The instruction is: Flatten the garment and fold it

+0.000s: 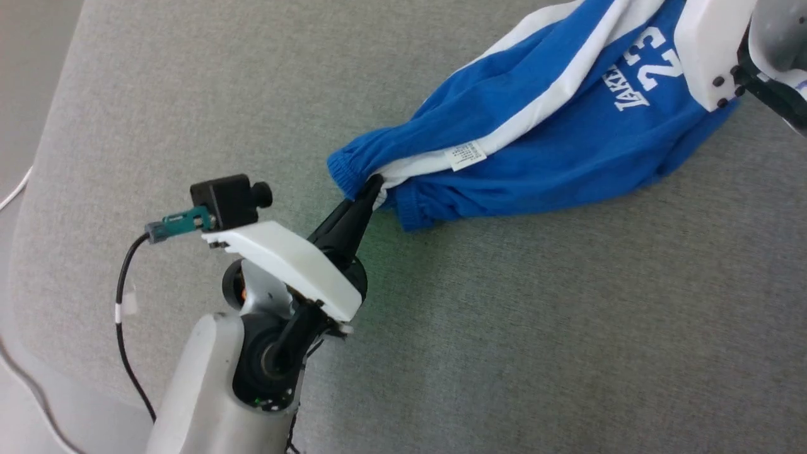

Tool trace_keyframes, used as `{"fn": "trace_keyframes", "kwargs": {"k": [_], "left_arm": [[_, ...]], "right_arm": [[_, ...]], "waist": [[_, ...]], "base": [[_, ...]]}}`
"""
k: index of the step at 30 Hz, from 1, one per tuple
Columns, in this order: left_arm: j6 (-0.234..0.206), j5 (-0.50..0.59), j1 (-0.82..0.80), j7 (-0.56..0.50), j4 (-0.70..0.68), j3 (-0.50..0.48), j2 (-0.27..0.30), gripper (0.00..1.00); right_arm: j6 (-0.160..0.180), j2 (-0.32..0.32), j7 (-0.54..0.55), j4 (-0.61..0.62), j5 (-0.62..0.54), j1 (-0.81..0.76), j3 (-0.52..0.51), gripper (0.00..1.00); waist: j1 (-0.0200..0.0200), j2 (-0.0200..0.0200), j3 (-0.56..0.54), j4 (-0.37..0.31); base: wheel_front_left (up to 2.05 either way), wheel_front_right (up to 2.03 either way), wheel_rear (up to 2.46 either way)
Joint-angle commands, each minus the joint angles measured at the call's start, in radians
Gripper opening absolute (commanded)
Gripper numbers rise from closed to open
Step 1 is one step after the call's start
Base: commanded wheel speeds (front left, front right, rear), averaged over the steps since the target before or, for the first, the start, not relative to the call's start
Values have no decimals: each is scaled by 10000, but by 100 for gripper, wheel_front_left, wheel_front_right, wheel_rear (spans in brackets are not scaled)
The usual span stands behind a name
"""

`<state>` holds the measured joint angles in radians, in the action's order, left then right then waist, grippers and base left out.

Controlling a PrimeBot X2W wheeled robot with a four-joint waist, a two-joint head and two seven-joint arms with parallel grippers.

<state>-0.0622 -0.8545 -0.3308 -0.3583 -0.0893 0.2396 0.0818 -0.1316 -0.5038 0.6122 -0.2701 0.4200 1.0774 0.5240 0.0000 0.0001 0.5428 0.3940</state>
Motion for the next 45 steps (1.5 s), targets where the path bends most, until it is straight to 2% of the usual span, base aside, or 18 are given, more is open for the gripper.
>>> {"fn": "trace_keyframes", "kwargs": {"k": [1,14,15,16,17,18,19,20,27,33,38,41,45], "left_arm": [[80,-57,-253,150,130,30,-72,0],[91,-256,-1037,469,1003,440,-227,0],[86,-264,-1073,493,1055,445,-230,0],[79,-267,-1102,515,1102,448,-232,0],[66,-273,-1125,535,1142,445,-235,0],[51,-280,-1142,553,1172,439,-237,27],[41,-280,-1151,571,1186,429,-236,44],[31,-273,-1152,593,1190,410,-224,100],[-93,-211,-940,698,1084,320,-103,100],[-321,-88,-369,876,659,133,134,100],[-411,281,388,1584,2,-126,379,100],[-224,788,890,2293,-314,-132,614,100],[-119,1568,1667,3502,-274,-236,869,100]], "right_arm": [[9,28,-116,-344,-106,255,158,0],[9,185,-373,-2060,-85,904,920,0],[9,201,-402,-2125,-65,937,971,10],[9,218,-438,-2189,-43,964,1009,27],[9,241,-484,-2258,-8,982,1016,82],[9,267,-525,-2323,31,989,1013,100],[9,288,-557,-2371,64,990,1026,100],[9,304,-591,-2406,101,984,1053,100],[9,243,-856,-2443,774,622,996,100],[9,80,-1475,-1926,1314,-315,572,100],[9,71,-2695,-1082,967,-1583,-469,100],[9,327,-3610,-427,407,-2712,-1473,100],[9,981,-4584,794,-756,-4643,-2962,100]], "waist": [[0,-1,274,269],[0,-1,668,230],[0,-1,680,201],[0,-1,684,172],[0,-1,681,144],[0,-1,666,116],[0,-1,642,87],[0,-1,601,57],[0,-1,-82,-101],[0,-1,-998,-354],[0,-1,-1672,-653],[0,-1,-2039,-810],[0,-1,-2481,-987]], "base": [[0,0,0],[0,0,0],[0,0,0],[0,0,0],[0,0,0],[0,0,0],[0,0,0],[0,0,0],[0,0,0],[0,0,0],[0,0,0],[0,0,0],[0,0,0]]}}
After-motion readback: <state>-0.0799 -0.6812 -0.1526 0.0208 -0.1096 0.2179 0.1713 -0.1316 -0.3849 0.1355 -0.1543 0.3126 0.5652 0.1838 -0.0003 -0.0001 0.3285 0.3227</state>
